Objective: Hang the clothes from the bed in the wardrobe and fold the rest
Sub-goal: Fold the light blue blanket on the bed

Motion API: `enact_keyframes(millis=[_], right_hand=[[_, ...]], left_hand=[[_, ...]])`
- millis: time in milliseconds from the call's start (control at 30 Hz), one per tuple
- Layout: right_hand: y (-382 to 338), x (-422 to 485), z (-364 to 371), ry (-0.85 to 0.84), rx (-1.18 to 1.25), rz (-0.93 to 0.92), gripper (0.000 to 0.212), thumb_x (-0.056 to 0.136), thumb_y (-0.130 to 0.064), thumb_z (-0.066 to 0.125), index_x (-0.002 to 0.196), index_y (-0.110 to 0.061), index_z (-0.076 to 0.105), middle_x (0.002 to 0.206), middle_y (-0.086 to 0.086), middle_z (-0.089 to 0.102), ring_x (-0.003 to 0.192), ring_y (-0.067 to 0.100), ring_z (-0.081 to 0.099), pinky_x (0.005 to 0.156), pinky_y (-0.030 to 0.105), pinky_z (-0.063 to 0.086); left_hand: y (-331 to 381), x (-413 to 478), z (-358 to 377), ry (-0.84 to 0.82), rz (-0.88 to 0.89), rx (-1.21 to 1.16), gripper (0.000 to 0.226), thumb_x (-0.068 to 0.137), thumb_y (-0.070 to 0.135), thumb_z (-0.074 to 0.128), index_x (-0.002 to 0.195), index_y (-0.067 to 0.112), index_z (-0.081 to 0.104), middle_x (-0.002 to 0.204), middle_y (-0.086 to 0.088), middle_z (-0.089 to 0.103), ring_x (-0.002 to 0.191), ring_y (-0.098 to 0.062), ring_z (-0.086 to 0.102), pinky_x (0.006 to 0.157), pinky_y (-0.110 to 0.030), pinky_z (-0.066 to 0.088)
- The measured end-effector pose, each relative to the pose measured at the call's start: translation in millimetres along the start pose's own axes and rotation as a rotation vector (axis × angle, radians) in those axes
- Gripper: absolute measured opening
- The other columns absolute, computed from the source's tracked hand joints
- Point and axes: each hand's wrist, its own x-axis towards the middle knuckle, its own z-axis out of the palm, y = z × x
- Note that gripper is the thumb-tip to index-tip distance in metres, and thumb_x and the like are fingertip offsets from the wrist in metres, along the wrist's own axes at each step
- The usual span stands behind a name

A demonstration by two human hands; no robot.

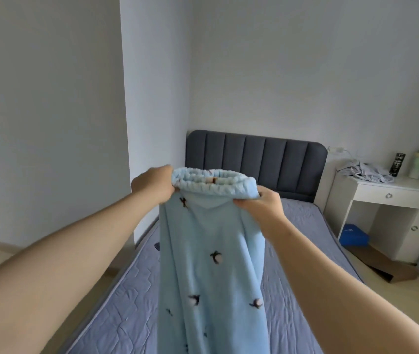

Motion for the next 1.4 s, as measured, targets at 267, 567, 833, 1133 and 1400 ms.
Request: enact_keyframes(millis=[267,567,833,1133,1400], right_hand=[[-81.7,41.2,-31.1,0.160,-0.245,-0.081,0.032,0.086,-0.048,0.055,0.086,-0.017,0.063,0.081,0.001,0.058,0.061,0.017,0.054,0.053,0.027,0.044],[-183.2,50.6,-43.1,0.198,0.347,-0.203,0.016,0.091,-0.022,0.044,0.086,-0.021,0.059,0.071,0.000,0.065,0.066,0.016,0.062,0.064,0.029,0.052],[-208.8,36.2,-43.8,0.256,0.254,-0.588,0.033,0.086,-0.017,0.053,0.117,-0.027,0.054,0.107,-0.005,0.062,0.099,0.013,0.058,0.087,0.032,0.049],[-235.4,25.9,-43.4,0.376,0.158,-0.831,0.046,0.077,-0.020,0.062,0.118,-0.035,0.050,0.106,-0.024,0.052,0.105,0.006,0.054,0.090,0.030,0.049],[-248.1,31.6,-53.4,0.476,0.113,-0.796,0.036,0.076,-0.020,0.053,0.099,-0.048,0.049,0.100,-0.022,0.057,0.092,0.002,0.056,0.072,0.016,0.041]], left_hand=[[43.6,27.9,-68.4,-0.058,-0.117,-1.244,0.021,0.095,0.007,0.036,0.096,0.027,0.042,0.095,-0.002,0.054,0.059,-0.029,0.065,0.045,-0.032,0.056],[67.8,45.6,-148.2,0.286,0.369,-1.321,0.017,0.094,0.013,0.049,0.095,0.029,0.044,0.100,0.009,0.057,0.099,-0.011,0.057,0.067,-0.010,0.049],[74.7,52.3,-181.3,0.558,0.358,-1.335,0.018,0.089,0.023,0.054,0.102,0.026,0.042,0.096,0.008,0.057,0.101,-0.019,0.057,0.091,-0.043,0.049],[82.8,43.8,-213.6,0.752,0.420,-1.338,0.027,0.088,0.018,0.053,0.108,0.000,0.053,0.095,-0.006,0.060,0.085,-0.011,0.055,0.071,-0.021,0.046],[83.3,45.9,-225.2,0.741,0.341,-1.227,0.027,0.082,0.022,0.061,0.106,0.011,0.054,0.094,0.004,0.061,0.083,-0.009,0.056,0.070,-0.019,0.045]])
